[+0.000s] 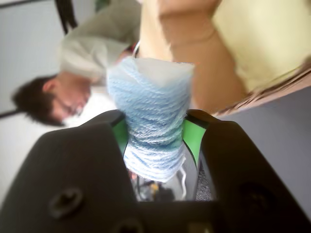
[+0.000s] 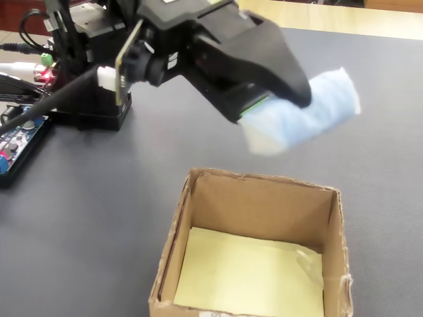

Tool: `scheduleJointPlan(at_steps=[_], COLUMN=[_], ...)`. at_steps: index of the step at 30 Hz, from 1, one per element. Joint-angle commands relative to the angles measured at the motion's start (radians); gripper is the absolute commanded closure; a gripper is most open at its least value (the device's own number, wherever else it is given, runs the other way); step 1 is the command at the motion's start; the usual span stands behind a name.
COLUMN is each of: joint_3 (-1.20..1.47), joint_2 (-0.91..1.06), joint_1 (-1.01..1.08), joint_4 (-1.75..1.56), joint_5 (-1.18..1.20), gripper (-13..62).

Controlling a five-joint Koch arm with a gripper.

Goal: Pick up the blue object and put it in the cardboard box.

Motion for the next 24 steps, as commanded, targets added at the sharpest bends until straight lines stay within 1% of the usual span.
scheduleJointPlan(at_steps=[1, 2, 3, 4, 8, 14, 19, 24], joint_3=[-0.087, -0.089, -0.097, -0.120, -0.150, -0.167, -0.087, 0.051], joint_2=[0.018, 0.009, 0.002, -0.026, -0.066, -0.084, 0.005, 0.127], joint_1=[0.017, 0.029, 0.034, 0.054, 0.067, 0.089, 0.018, -0.110], joint_4=[-0.017, 0.005, 0.035, 0.074, 0.067, 0.018, -0.058, -0.179], joint_5=[0.003, 0.003, 0.003, 0.003, 0.002, 0.005, 0.018, 0.097], gripper=[43.6, 42.1, 37.5, 29.3, 19.3, 18.5, 17.8, 17.7])
